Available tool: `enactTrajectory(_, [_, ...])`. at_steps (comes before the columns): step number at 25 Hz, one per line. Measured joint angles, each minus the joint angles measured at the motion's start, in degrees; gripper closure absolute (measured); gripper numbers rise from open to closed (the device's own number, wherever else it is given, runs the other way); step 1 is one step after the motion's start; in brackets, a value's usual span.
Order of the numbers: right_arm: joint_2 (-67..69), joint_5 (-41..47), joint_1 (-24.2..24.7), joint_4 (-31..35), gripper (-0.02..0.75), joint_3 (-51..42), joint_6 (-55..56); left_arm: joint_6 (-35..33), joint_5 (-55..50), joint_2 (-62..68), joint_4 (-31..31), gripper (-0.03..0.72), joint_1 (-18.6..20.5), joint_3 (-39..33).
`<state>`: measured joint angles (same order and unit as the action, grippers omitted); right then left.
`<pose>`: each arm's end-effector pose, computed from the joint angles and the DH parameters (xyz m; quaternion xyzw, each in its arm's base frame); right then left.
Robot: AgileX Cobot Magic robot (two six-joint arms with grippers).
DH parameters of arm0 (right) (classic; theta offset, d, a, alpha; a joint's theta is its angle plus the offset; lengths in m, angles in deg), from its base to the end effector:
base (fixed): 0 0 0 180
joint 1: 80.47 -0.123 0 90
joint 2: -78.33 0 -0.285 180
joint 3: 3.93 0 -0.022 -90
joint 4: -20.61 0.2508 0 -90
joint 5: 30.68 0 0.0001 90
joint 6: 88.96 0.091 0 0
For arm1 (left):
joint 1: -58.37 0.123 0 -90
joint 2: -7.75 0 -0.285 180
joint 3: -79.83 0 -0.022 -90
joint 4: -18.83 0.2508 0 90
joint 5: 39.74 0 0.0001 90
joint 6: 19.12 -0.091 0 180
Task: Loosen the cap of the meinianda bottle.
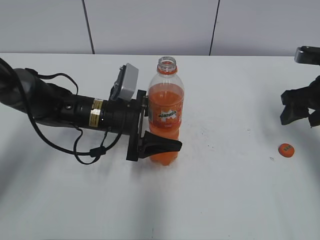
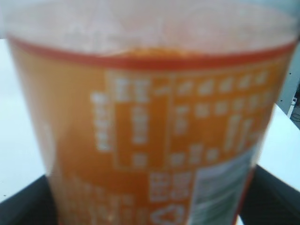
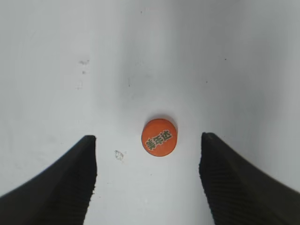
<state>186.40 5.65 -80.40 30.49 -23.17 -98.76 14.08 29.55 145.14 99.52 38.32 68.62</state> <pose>0.3272 0.0089 0.1727 -0.0224 0.9878 0.0479 0.1464 0.3355 -0.2118 0.0930 0.5526 0.5533 -0.4509 0.4304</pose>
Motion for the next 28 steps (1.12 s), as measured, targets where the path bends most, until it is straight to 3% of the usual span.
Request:
enactTrajectory(19, [-12.92,2.61,0.00,0.06,0.225,0.73,0.00,3.41,-0.07,-16.97,1.87,0.095,1.17,0.00])
enactTrajectory(28, [-18.07,6.07,0.00,0.06,0.225,0.73,0.06,15.49,-0.07,-31.24,2.62,0.095,1.62,-0.05])
